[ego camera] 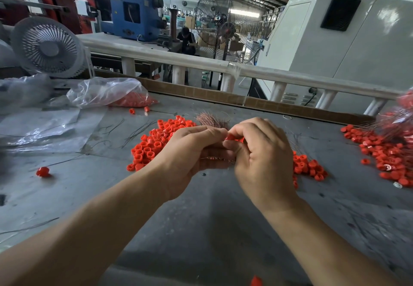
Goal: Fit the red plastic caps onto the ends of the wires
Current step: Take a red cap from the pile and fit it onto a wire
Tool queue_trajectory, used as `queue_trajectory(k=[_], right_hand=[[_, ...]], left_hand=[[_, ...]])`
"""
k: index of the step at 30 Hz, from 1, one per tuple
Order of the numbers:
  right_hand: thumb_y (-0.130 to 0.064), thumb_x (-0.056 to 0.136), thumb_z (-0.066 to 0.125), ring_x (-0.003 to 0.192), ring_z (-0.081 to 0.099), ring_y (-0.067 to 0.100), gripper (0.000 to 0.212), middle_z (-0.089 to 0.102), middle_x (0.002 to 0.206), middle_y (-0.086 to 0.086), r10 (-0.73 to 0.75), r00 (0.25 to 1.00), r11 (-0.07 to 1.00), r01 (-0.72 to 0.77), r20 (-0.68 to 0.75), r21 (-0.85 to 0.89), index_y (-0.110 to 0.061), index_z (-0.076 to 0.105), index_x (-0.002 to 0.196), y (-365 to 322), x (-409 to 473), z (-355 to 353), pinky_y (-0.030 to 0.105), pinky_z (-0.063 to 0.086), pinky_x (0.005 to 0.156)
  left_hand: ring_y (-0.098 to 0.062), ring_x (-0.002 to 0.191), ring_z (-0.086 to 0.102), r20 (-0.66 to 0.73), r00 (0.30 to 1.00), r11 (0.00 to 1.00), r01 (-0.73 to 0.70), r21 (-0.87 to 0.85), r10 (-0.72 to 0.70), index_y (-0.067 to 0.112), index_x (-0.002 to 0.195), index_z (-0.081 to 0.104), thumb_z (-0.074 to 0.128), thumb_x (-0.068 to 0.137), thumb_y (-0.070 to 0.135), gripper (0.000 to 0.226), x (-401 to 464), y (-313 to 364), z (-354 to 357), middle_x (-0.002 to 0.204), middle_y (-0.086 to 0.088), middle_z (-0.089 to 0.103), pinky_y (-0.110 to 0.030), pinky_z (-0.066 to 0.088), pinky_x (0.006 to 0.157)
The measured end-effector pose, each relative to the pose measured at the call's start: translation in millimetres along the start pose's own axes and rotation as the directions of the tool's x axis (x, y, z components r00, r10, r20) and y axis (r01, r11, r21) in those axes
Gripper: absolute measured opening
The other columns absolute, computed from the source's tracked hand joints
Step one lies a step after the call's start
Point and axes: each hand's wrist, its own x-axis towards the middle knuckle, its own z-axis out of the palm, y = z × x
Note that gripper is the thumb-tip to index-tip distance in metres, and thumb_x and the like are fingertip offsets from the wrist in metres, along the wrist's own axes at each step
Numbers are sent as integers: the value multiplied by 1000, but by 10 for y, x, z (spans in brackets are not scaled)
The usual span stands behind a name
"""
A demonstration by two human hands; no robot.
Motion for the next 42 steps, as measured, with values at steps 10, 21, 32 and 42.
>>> queue_trajectory(k=[10,21,32,42], right_hand=[[-21,93,72,77,56,6,5,58,89,-13,52,998,992,-55,29,113,-19,73,98,16,-19,-22,24,45,64],[-20,94,75,77,64,12,13,68,93,-3,35,999,969,-39,20,246,-11,71,103,16,-36,14,33,55,66],[-10,91,73,90,70,5,19,74,101,-7,73,986,952,-113,150,284,-15,71,109,21,-59,10,26,57,78],[-13,90,76,92,63,5,15,64,99,-11,47,965,948,-125,258,292,-17,73,104,48,-50,-15,24,53,79]], left_hand=[[-25,86,68,-28,987,982,-155,108,159,1,99,71,69,91,15,16,39,-32,-41,90,-14,72,-38,58,81],[-32,96,65,-28,987,986,-155,52,157,-13,111,63,67,90,19,39,49,-27,-97,105,-25,68,-46,53,91],[-28,84,66,-152,975,983,-145,114,161,2,91,73,74,80,26,27,77,-29,-110,87,-18,71,-45,56,86],[-20,67,67,-179,959,961,-179,212,219,3,85,72,69,94,15,15,104,-50,-147,77,-13,72,-25,56,59]])
